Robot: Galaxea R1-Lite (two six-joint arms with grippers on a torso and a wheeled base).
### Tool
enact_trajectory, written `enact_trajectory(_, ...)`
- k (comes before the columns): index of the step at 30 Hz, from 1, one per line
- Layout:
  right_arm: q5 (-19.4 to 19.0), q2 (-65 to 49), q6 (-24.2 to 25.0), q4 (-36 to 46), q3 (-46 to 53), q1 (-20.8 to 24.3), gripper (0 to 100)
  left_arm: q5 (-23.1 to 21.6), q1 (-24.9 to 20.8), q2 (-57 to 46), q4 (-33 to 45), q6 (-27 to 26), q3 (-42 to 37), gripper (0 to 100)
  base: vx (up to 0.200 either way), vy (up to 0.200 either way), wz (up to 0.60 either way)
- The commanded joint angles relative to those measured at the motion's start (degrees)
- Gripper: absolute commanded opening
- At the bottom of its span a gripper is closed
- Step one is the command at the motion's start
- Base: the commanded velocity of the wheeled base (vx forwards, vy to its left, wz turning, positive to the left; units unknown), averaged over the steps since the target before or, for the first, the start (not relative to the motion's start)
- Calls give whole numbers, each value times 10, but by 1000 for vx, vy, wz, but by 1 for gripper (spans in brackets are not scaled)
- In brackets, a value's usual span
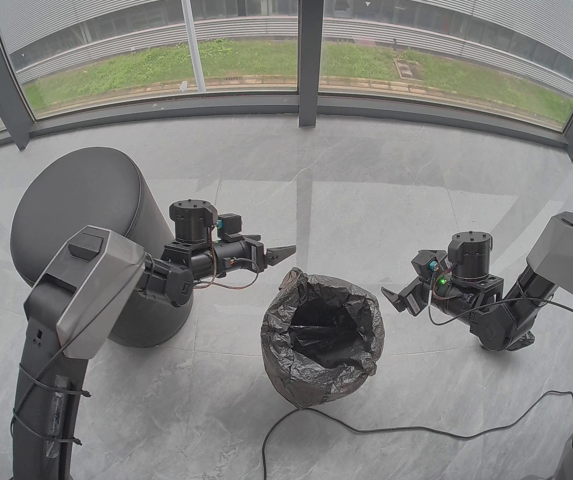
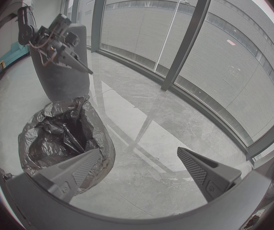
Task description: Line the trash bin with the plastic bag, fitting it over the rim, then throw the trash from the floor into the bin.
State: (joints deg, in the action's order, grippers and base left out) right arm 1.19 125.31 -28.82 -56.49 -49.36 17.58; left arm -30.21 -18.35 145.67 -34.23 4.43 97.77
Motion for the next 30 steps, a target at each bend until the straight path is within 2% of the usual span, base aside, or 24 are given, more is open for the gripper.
enact_trajectory(1, 1, -31, 7, -1, 16, 10, 100, 1, -30, 68, 22, -1, 42, 100, 0, 0, 0)
enact_trajectory(9, 1, -65, 8, -2, 38, 10, 100, 4, -40, 107, 17, 1, 68, 100, 0, 0, 0)
enact_trajectory(12, 1, -89, 8, -2, 58, 10, 100, 22, -36, 132, 16, 4, 117, 100, 0, 0, 0)
enact_trajectory(16, 1, -109, 8, -2, 79, 7, 100, 23, -34, 139, 17, 17, 152, 100, 0, 0, 0)
enact_trajectory(27, 3, -131, 9, -1, 100, 9, 100, 25, -34, 154, 15, 18, 156, 100, 0, 0, 0)
enact_trajectory(30, 3, -143, 9, -1, 115, 8, 100, 39, -28, 163, 14, 18, 160, 100, 0, 0, 0)
